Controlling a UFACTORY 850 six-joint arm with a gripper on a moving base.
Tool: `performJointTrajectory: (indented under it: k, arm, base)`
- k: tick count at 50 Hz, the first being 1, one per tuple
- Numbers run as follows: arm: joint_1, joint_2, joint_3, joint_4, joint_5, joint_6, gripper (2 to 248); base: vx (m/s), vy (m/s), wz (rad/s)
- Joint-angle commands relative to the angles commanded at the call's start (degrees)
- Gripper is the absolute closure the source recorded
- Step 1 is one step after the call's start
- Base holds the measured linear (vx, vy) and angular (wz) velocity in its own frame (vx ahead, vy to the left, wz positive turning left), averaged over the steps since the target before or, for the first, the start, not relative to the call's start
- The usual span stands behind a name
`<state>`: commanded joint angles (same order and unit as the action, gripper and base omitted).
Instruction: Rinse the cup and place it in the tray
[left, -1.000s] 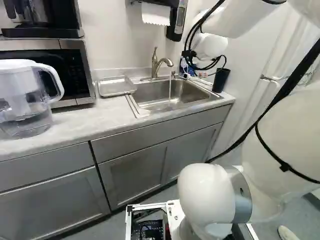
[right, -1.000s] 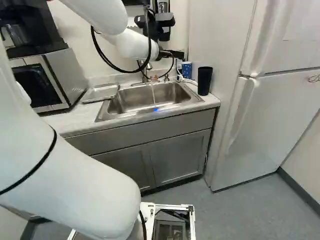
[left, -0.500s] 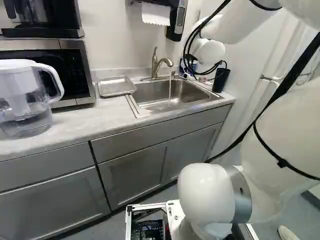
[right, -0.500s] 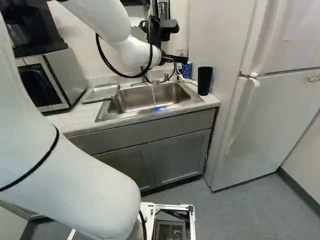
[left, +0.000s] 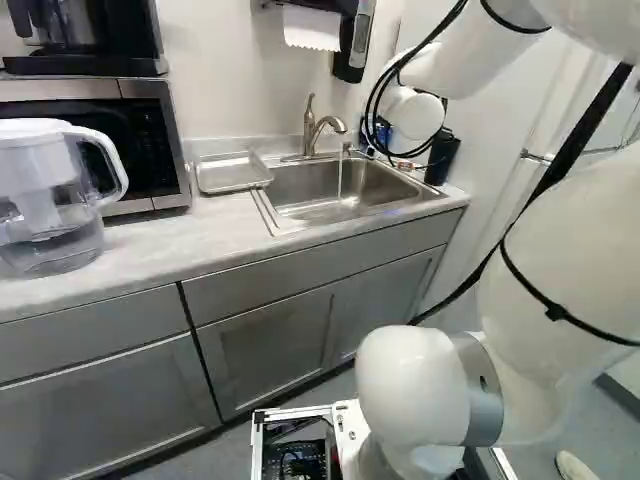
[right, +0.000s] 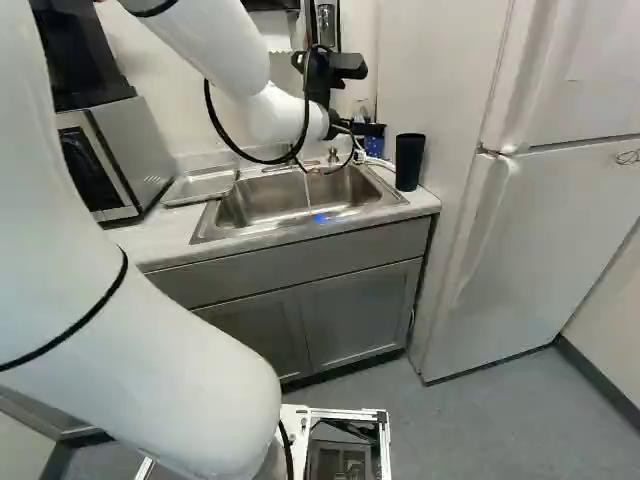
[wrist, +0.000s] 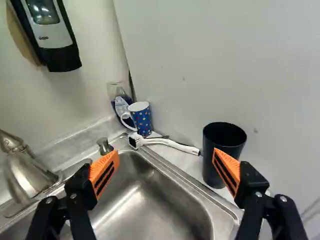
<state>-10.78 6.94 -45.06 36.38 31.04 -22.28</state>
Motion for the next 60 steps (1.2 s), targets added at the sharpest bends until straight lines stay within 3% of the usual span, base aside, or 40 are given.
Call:
performJointTrajectory:
  k: [60]
  arm:
    - [-1.99,-6.30,1.64,10.11,15.23,0.00,3]
  base:
    - [0.000,0.000,0.000]
